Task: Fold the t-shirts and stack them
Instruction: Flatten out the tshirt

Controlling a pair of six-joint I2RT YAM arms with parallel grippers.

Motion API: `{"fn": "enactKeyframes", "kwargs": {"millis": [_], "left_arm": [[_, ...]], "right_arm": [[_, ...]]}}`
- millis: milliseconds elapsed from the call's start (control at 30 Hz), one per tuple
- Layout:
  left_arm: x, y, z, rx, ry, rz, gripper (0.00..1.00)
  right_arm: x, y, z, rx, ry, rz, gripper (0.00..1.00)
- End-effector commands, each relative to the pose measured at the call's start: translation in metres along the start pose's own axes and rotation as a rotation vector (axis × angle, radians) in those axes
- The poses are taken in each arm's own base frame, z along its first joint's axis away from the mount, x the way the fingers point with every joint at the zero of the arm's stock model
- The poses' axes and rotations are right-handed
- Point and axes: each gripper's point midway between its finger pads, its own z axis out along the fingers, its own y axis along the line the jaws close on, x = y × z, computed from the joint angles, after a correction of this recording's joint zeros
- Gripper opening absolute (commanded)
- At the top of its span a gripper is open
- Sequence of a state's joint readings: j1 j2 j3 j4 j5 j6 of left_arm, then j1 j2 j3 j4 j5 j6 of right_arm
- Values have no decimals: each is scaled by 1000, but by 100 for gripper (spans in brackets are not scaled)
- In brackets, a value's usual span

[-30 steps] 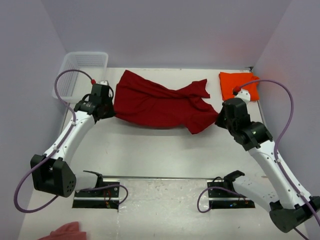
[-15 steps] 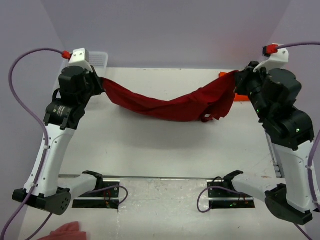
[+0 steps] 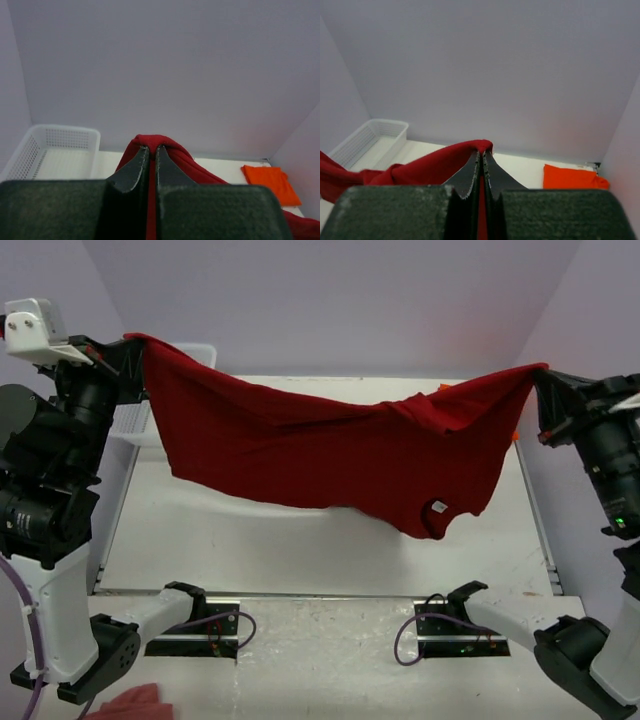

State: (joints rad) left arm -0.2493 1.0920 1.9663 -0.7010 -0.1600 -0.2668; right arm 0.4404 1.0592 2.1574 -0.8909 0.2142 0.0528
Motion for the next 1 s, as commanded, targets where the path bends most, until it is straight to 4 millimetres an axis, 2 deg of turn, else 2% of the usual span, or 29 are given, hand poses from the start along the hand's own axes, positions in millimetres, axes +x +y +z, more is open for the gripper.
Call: {"fn": "enactKeyframes", "kwargs": {"millis": [0,33,67,133,233,300,433,467,567,600,700,967], "left_arm": [[-18,3,-3,-17,-39,47,0],[-19,4,-2,-25,-40,48,0],[-24,4,-3,-29,-50,45,0],[-22,4,2,-31,-44,48,0],[-22,4,5,-34,-42,48,0],[-23,1,5,-18,-40,49,0],[-39,-8,-5,28,-87,40,0],[-42,-8,-7,31,-94,40,0],[-55,-12,-15,49,-126,36,0],[-58,-14,-18,63,-133,36,0],[-67,-18,-24,81,-162,31,0],[-73,-28,-26,136,-188,17,0]], "right_arm": [[-68,-17,-32,53,-228,-64,0],[-62,-22,-20,92,-186,-83,0],[-80,-25,-31,100,-232,-81,0],[-84,-25,-26,107,-253,-89,0],[-77,-25,-19,112,-231,-105,0],[-76,-20,-12,91,-222,-111,0],[-91,-10,-16,34,-266,-106,0],[-103,-9,-25,20,-303,-102,0],[-118,-1,-38,-34,-364,-103,0],[-126,1,-48,-55,-398,-102,0],[-135,8,-66,-109,-444,-92,0],[-140,17,-88,-186,-483,-100,0]]}}
